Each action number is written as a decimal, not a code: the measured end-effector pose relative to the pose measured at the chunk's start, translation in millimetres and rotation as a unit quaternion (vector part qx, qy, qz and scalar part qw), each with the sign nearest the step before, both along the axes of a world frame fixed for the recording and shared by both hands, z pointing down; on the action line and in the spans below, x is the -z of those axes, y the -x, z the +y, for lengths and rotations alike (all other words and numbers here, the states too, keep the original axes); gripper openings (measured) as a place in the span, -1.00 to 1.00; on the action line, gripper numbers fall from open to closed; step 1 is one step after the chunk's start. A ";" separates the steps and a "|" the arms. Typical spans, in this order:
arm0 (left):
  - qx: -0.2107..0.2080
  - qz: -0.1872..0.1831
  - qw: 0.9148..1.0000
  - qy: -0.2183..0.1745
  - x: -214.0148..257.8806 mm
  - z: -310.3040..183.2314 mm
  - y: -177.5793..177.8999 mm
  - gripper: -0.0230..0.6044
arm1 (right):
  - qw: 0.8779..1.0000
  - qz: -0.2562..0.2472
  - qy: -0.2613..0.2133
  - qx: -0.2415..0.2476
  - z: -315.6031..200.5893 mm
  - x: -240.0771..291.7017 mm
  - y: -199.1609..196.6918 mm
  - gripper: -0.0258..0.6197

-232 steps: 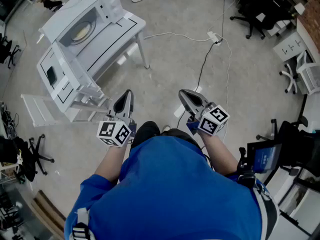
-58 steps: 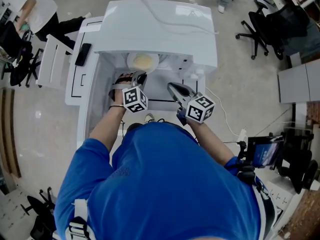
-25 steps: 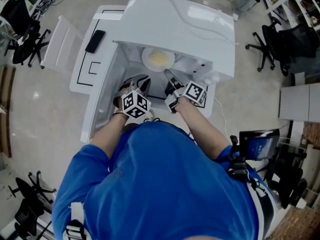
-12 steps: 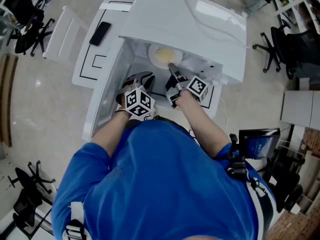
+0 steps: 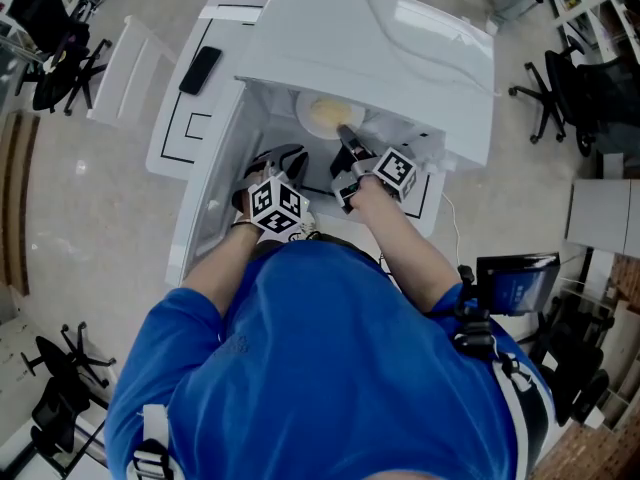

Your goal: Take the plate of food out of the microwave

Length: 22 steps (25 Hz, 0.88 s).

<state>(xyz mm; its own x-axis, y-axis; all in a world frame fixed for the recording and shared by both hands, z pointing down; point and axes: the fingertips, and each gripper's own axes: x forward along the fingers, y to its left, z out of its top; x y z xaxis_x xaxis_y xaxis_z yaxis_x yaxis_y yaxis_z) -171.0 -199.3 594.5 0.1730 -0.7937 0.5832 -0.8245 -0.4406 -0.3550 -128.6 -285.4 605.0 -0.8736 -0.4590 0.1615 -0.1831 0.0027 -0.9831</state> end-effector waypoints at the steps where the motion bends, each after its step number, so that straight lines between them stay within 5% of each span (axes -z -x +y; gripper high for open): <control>1: 0.001 0.000 1.000 0.000 -0.4 -0.3 0.2 -0.79 | 1.000 0.000 0.002 -0.001 -0.6 -0.8 -0.2 -0.79; 22: 0.018 0.007 1.000 -0.010 11.4 14.6 0.3 -0.79 | 1.000 0.010 0.013 0.004 26.9 -6.3 -32.2 -0.87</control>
<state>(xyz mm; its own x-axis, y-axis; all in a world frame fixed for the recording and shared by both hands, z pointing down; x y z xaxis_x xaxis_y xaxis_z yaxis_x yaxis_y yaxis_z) -171.3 -184.7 583.1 0.1522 -0.8111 0.5647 -0.8443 -0.4037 -0.3523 -96.4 -258.5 611.3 -0.8738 -0.4477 0.1900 -0.2022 -0.0210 -0.9791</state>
